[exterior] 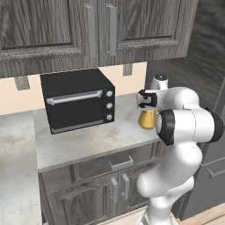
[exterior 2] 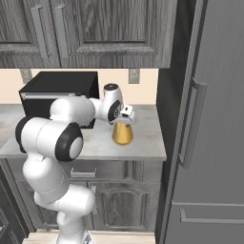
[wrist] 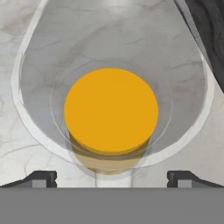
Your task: There is a tray on the dining counter. Grab the cup, mug, and pitcher and place them on the tray. The pitcher may be placed next to the tray if it cannot fit the tray.
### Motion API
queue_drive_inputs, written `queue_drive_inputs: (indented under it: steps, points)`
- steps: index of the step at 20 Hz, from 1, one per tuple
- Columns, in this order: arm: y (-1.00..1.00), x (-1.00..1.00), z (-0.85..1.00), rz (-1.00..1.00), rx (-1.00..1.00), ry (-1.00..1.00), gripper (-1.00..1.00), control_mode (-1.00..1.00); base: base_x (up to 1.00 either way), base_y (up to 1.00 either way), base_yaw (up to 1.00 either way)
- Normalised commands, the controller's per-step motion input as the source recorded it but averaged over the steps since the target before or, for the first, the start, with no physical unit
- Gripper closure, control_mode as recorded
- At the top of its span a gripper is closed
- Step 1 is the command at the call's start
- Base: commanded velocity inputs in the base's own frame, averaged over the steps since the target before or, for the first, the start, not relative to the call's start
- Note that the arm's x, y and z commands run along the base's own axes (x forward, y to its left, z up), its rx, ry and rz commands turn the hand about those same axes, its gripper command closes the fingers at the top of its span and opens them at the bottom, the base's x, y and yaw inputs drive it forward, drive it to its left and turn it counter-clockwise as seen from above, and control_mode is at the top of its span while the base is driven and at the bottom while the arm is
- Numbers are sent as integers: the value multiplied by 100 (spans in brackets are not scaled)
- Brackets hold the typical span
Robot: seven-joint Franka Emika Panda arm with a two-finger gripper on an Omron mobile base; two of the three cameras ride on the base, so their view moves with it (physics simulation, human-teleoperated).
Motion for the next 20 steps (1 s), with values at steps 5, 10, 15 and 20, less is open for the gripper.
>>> queue_drive_inputs:
  steps: [5, 10, 15, 20]
  points:
    - [0, 1, -3, 0, 0, 0, -100, -100, 0, 0, 0]
    - [0, 0, 0, 0, 0, 0, -100, -100, 0, 0, 0]
    - [0, 0, 0, 0, 0, 0, 100, -100, 0, 0, 0]
    - [0, 0, 0, 0, 0, 0, 100, -100, 0, 0, 0]
